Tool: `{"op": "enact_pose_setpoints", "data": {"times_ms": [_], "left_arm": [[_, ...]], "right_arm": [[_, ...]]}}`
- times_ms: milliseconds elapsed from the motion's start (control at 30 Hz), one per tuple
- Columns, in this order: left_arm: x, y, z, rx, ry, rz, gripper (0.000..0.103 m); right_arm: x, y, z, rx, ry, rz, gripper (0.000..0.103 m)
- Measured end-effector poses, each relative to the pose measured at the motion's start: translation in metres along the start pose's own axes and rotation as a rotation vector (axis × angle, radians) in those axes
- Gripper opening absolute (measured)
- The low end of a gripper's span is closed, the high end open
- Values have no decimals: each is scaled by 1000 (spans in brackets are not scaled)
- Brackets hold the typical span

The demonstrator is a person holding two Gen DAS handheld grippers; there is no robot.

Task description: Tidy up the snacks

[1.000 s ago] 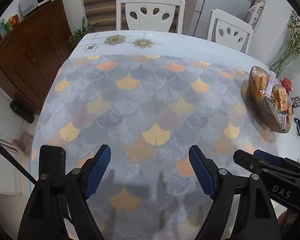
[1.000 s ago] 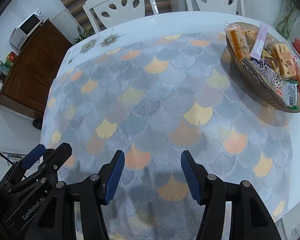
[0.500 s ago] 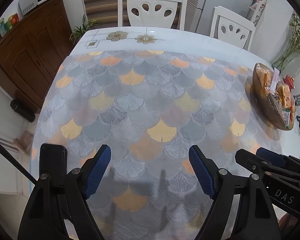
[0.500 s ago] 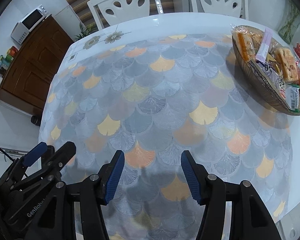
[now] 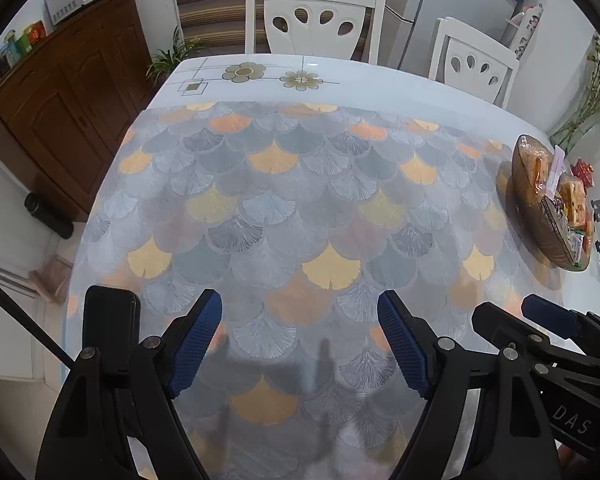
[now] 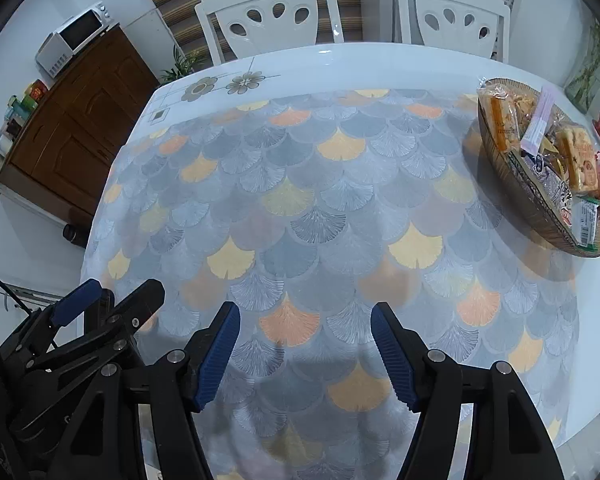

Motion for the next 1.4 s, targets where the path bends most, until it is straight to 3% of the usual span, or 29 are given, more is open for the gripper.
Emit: {"op": "enact_pose_setpoints", "data": {"times_ms": [1400], "left_arm": [[7, -2, 5, -19, -27, -6, 79]], "right_arm": [[5, -4, 5, -17, -7, 2, 66]]}}
Point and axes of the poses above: each gripper's, at about its wrist camera, not at the fingertips, and x roughly the way its jaws point, y to its right, z to its underside, the point moved 4 cm from there along x, roughly the way its jaws point, and after that the axes turned 14 degrees about x, right-handed, at the moved point
